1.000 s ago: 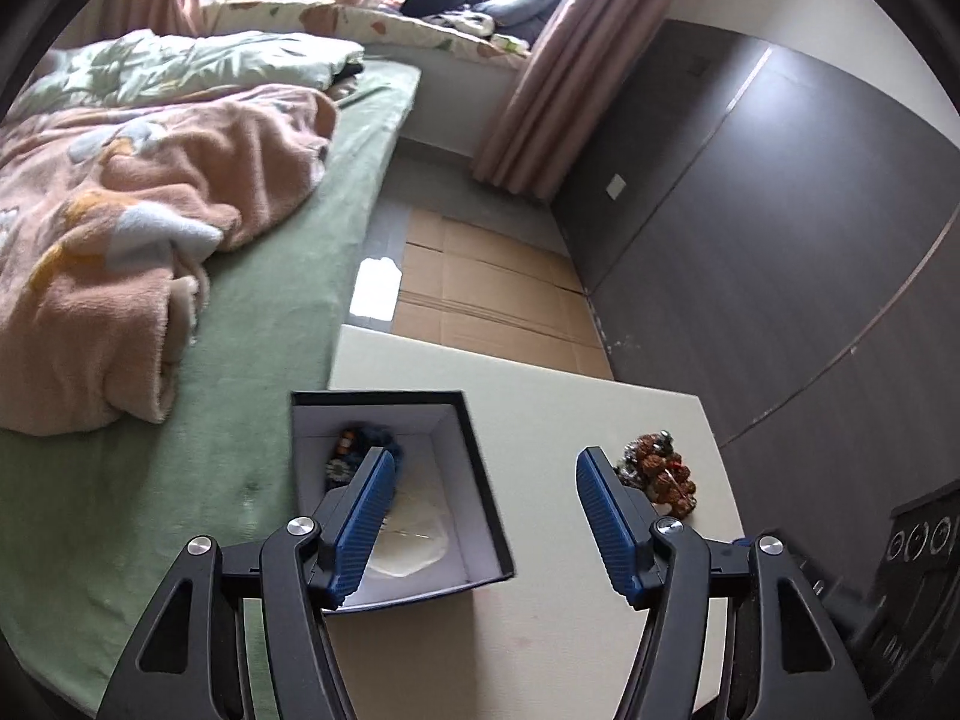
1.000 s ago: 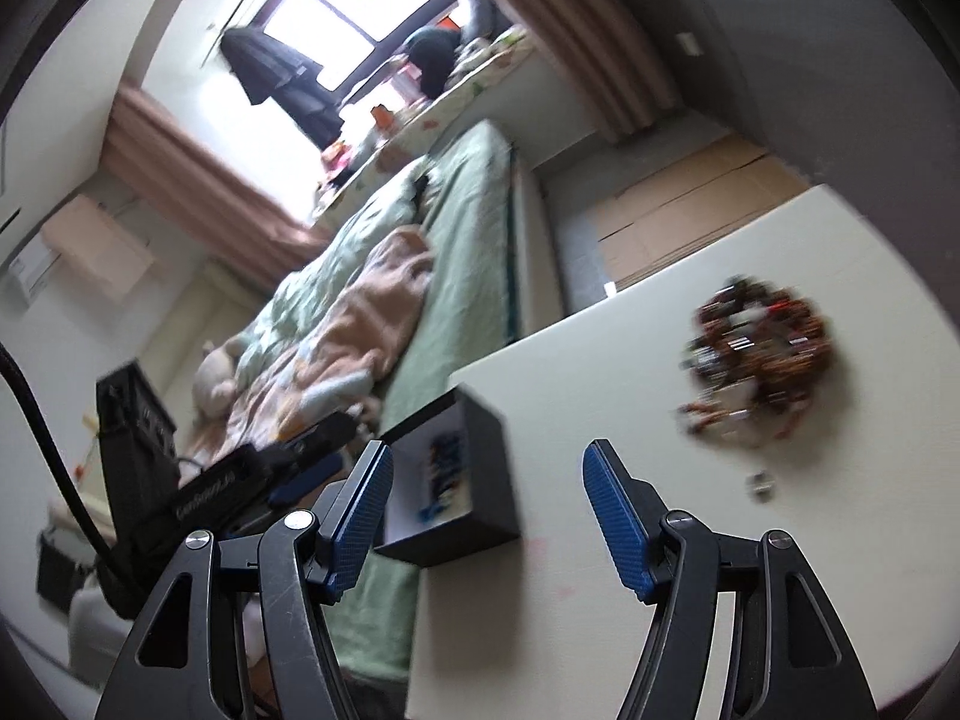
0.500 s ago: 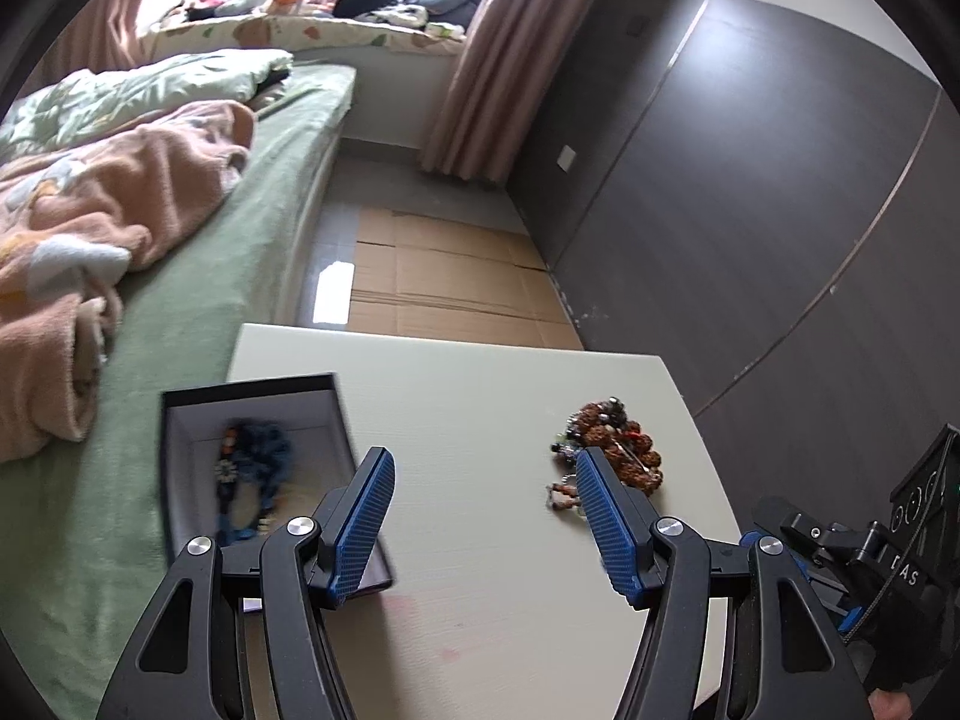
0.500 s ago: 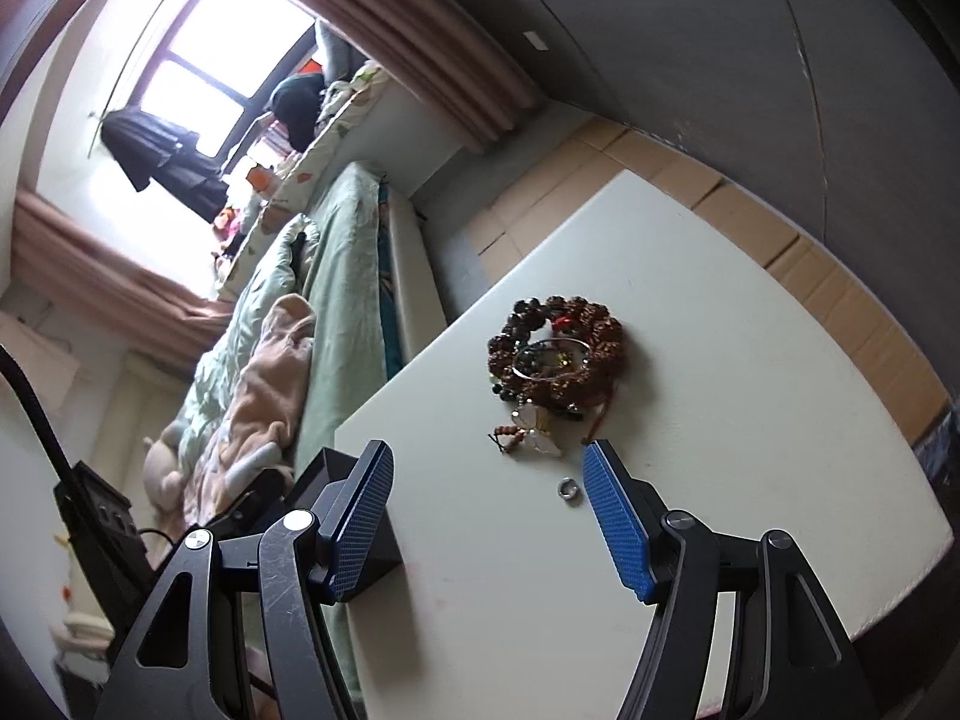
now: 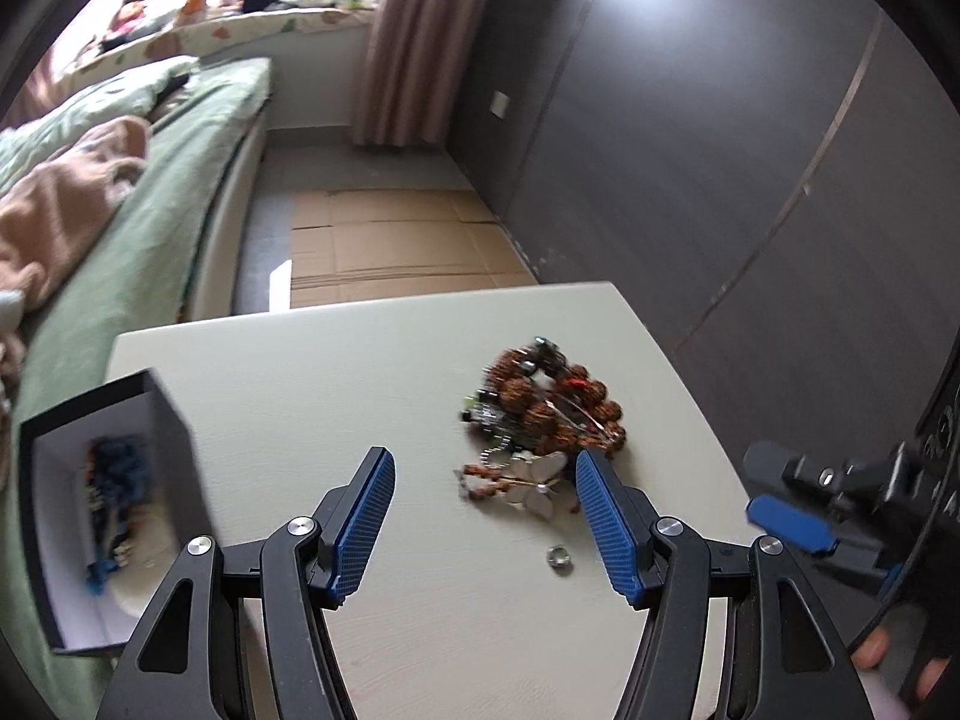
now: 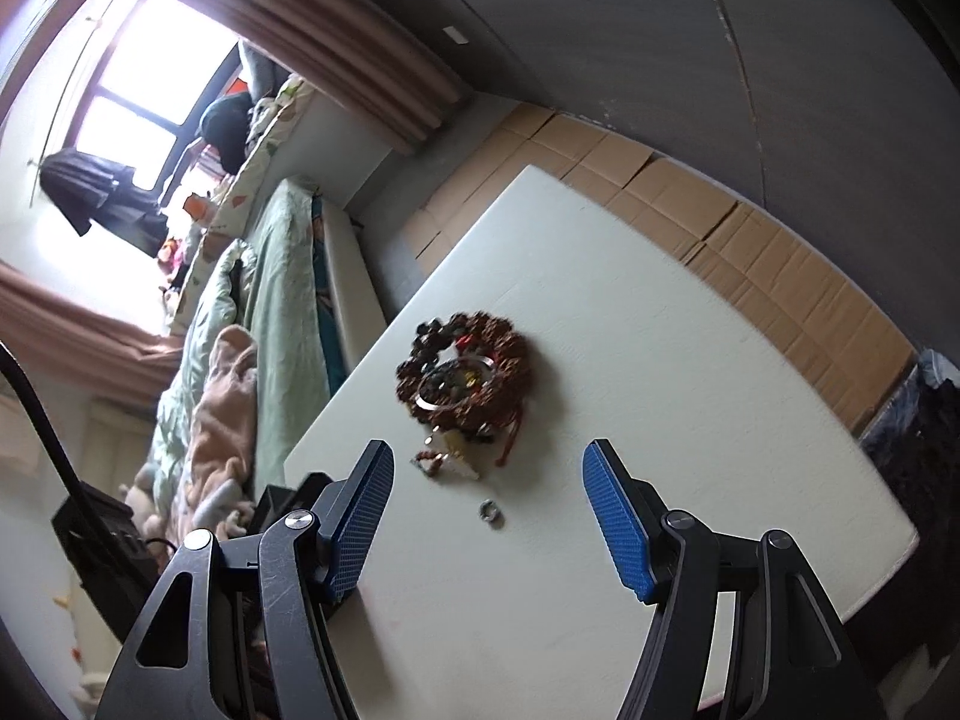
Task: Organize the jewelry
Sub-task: 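Grasp the butterfly brooch with the left tool, then grasp the thin hook earring with the right tool while the left tool holds the brooch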
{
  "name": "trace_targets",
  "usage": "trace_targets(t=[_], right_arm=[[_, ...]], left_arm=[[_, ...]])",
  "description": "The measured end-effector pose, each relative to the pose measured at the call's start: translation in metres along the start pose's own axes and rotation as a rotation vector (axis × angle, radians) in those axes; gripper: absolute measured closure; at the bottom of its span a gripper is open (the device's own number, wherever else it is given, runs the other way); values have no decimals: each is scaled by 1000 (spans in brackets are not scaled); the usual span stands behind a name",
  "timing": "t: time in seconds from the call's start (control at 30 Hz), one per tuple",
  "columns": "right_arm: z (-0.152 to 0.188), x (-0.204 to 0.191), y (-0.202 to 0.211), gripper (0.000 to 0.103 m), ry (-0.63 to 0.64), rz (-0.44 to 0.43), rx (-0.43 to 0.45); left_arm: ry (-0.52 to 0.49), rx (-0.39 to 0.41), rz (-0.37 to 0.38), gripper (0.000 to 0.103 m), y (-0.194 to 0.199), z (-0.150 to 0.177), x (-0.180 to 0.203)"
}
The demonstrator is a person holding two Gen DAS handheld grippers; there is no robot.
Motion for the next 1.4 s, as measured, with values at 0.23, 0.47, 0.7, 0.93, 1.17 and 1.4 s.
trace_targets(t=[0.23,0.47,0.7,0.93,1.17,1.4], right_arm=[[-19,10,10,37,-12,24,42],[-27,11,4,37,-23,11,28],[-24,12,-13,37,-71,-21,-30],[-17,-1,-29,37,-98,-97,-67],[-13,-15,-47,50,-101,-157,-104],[-8,-22,-62,61,-144,-207,-143]], left_arm=[[-113,-103,2,44,-35,18,19],[-172,-129,-21,52,-55,24,24],[-173,-124,-1,52,-65,19,26],[-160,-144,33,72,-75,21,30],[-139,-112,48,72,-58,13,25],[-77,-72,47,72,-41,-3,9]])
Point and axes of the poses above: each gripper's, at about its wrist camera, not at the fingertips, and y roughly against the way its jaws point, x to its right, z to its underside, the point moved 10 cm from there along -y, roughly the way its jaws point, and after that the axes turned 2 degrees about x, right-handed, at the moved point
